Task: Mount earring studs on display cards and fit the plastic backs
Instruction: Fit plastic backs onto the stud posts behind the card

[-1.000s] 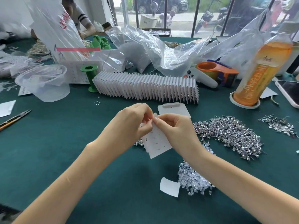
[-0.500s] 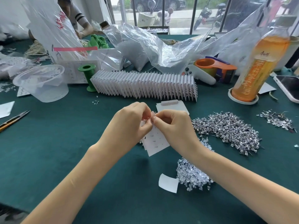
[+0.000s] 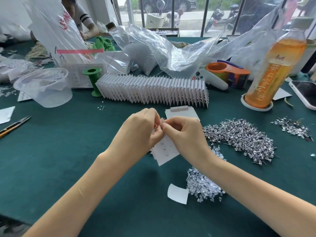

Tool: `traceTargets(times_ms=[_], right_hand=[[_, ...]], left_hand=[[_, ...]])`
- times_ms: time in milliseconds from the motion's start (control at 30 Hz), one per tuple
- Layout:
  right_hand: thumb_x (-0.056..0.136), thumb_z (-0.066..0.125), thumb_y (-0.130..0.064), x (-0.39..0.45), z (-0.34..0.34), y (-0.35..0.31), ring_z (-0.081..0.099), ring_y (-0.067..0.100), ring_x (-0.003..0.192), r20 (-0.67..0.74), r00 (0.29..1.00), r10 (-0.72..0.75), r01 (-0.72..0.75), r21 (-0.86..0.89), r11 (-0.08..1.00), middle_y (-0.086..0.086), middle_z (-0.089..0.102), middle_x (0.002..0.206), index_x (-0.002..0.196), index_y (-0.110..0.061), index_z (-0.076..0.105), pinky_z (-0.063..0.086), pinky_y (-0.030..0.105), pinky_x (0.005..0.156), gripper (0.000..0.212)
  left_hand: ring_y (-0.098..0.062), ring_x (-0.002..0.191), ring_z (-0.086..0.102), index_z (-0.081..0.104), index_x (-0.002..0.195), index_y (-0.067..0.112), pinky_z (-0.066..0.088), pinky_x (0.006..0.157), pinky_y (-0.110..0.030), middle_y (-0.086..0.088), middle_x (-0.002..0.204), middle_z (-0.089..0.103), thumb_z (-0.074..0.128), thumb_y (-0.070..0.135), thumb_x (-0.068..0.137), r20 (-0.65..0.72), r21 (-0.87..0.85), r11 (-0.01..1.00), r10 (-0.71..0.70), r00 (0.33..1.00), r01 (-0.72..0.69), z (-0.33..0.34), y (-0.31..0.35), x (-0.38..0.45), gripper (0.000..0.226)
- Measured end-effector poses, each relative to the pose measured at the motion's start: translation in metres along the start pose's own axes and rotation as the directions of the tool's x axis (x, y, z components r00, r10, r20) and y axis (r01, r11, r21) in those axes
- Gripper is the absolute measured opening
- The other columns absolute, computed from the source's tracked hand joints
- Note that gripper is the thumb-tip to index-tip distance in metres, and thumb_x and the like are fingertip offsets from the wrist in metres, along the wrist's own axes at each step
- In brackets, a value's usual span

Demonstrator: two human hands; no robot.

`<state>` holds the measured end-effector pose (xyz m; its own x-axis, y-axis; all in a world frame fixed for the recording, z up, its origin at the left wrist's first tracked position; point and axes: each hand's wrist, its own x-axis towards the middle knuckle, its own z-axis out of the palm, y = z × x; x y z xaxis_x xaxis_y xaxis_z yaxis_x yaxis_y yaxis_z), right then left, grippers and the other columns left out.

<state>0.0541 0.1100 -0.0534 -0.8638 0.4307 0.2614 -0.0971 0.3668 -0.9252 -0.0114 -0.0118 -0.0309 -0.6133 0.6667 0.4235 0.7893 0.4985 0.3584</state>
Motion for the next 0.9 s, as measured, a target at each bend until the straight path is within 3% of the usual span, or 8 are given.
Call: traceTargets(times_ms=[667,900], right_hand=[[0.086,0.067,-0.013,0.0060,-0.0056,-0.0019,0.050,-0.005,0.050,0.040,0.997,-0.060,0.062,-0.034,0.998,-0.020,0.060,0.051,0.068,-0.021,0.072,0.034,0.006,0.051,0.020],[0.085,0.067,-0.011,0.0066,-0.0063,-0.0042,0.048,-0.003,0.049,0.043,0.998,-0.044,0.045,-0.036,0.998,-0.018,0.058,0.050,0.067,-0.019,0.073,0.033,0.008,0.050,0.020]], left_hand=[[-0.003,0.073,0.055,0.054,0.083,0.019,0.042,0.063,-0.019,0.011,0.076,0.057,0.058,0.025,0.083,0.060,-0.119,0.990,-0.067,0.996,0.074,-0.0022,-0.0083,0.0049,0.007],[-0.002,0.072,0.054,0.053,0.082,0.021,0.038,0.059,-0.012,0.011,0.076,0.057,0.057,0.025,0.084,0.066,-0.112,0.991,-0.071,0.995,0.078,-0.0036,-0.0083,0.0042,0.006]])
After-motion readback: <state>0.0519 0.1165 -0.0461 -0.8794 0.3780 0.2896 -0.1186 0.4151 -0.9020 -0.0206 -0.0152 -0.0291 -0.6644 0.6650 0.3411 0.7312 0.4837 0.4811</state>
